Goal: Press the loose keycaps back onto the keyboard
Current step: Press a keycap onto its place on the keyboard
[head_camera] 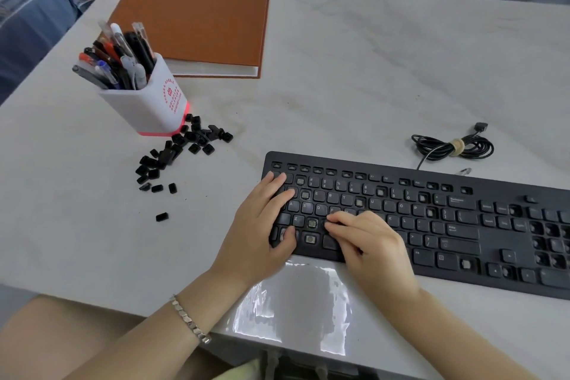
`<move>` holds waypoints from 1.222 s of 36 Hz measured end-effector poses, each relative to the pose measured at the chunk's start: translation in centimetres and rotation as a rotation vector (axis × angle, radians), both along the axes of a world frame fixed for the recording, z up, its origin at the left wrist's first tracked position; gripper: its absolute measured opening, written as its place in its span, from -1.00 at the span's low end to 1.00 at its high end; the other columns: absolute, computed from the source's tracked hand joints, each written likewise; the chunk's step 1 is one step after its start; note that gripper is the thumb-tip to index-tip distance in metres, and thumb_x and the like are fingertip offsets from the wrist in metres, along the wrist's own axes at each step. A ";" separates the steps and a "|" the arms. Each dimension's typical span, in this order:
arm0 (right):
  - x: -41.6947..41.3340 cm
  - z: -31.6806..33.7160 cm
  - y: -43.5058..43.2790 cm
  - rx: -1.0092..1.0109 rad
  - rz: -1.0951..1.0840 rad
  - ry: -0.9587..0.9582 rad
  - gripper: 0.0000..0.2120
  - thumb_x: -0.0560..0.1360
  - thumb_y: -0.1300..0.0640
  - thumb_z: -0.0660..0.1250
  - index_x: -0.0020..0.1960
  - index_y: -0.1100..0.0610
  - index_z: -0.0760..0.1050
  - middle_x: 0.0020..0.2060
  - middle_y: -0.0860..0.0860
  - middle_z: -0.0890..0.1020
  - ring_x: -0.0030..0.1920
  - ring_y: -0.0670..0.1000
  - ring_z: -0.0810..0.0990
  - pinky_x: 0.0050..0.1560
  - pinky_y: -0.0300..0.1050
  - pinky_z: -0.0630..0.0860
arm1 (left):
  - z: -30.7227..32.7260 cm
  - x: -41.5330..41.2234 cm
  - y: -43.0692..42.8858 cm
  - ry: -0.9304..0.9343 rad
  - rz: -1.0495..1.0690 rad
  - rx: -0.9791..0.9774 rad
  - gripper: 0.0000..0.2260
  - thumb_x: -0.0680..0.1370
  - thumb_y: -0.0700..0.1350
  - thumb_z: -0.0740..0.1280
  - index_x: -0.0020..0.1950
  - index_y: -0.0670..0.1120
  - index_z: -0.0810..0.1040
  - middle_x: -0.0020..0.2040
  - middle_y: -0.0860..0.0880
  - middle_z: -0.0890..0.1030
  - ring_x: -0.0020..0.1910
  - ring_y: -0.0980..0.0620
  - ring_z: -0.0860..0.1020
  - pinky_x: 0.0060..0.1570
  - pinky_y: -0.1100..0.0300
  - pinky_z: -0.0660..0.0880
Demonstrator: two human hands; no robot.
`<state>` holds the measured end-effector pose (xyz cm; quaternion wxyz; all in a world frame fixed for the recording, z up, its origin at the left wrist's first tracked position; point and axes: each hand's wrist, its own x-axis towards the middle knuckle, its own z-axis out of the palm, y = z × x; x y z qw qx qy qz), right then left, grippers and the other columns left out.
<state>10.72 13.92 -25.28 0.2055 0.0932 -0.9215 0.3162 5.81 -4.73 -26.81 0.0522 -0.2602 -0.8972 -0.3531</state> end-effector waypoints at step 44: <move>0.4 -0.1 1.1 0.306 0.103 -0.063 -0.73 0.49 0.08 0.20 0.04 0.07 0.63 0.26 0.05 0.52 0.28 0.09 0.39 0.15 0.01 0.32 | 0.2 0.2 -0.1 -0.049 0.007 -0.019 -0.55 0.49 -0.05 0.21 0.37 -0.14 0.40 0.45 0.02 0.27 0.50 0.06 0.14 0.46 0.29 0.03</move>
